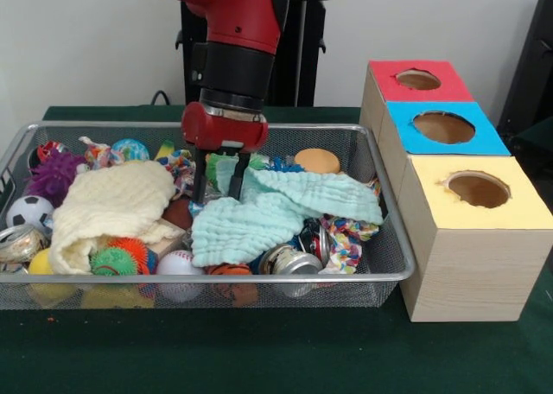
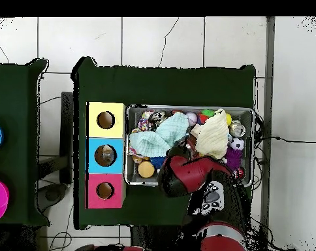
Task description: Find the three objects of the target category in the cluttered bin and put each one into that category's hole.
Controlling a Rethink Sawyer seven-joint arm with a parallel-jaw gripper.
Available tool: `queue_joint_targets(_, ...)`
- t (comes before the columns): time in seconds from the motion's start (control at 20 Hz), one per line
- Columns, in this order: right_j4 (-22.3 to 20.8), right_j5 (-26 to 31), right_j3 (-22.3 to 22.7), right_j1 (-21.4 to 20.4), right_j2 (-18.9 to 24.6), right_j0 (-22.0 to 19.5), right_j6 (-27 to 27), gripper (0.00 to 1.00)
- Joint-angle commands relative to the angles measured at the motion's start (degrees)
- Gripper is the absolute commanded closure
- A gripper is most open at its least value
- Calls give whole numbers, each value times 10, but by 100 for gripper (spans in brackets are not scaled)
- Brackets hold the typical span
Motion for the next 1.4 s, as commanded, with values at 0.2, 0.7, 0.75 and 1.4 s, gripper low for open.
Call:
queue_joint_targets(0.2,-36,0,-74,54,27,-37,25,0)
queue_joint_targets(0.7,-57,-15,-90,77,21,-54,16,0)
queue_joint_targets(0.75,-58,-17,-92,81,21,-56,16,0)
queue_joint_targets(1.4,-27,-61,-124,124,-35,-32,32,100)
